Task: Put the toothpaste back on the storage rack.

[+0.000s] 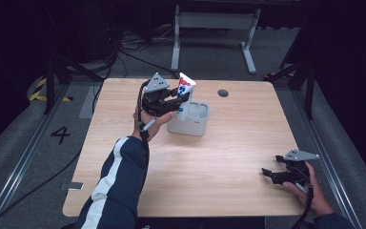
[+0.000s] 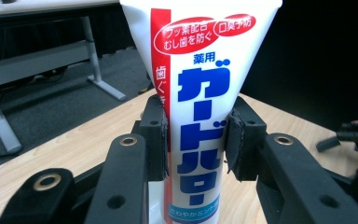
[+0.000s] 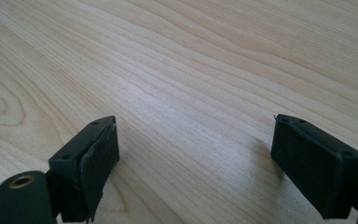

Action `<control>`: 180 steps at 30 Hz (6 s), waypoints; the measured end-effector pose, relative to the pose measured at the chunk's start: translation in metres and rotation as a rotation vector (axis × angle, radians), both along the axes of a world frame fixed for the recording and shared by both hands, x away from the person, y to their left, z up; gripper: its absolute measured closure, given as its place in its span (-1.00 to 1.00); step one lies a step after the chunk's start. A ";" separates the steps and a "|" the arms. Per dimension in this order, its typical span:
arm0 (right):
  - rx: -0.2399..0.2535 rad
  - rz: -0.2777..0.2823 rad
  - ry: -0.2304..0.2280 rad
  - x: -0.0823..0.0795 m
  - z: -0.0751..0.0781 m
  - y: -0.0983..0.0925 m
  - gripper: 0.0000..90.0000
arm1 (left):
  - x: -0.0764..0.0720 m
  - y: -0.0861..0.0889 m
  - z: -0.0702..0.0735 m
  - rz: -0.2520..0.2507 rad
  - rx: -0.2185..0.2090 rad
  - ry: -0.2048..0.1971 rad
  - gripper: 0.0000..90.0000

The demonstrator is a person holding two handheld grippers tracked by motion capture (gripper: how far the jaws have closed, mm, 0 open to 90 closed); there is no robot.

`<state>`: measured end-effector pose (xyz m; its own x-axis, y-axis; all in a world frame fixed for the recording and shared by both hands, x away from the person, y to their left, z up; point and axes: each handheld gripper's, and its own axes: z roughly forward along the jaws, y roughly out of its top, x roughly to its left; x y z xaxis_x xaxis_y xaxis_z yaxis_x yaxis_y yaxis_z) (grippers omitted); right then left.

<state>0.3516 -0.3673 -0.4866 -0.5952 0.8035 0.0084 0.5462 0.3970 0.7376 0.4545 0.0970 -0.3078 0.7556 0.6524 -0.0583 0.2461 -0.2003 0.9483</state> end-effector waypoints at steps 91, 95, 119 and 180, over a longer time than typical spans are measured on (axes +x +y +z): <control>-0.001 0.001 -0.001 0.000 0.000 0.000 -0.66 | 0.037 -0.015 -0.079 0.110 0.046 0.094 0.29; -0.001 0.002 -0.001 0.000 0.000 -0.001 -0.66 | 0.036 -0.013 -0.070 0.120 0.042 0.084 0.23; -0.001 0.001 -0.002 0.000 0.000 -0.001 -0.66 | 0.021 -0.004 -0.064 0.119 0.100 0.075 0.02; -0.002 -0.002 -0.002 -0.001 0.000 0.000 -0.66 | -0.045 0.055 -0.075 0.059 0.563 0.044 -0.17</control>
<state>0.3506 -0.3678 -0.4868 -0.5934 0.8049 0.0054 0.5456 0.3973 0.7379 0.4096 0.1522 -0.3833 0.7218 0.6330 0.2798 0.3091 -0.6565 0.6881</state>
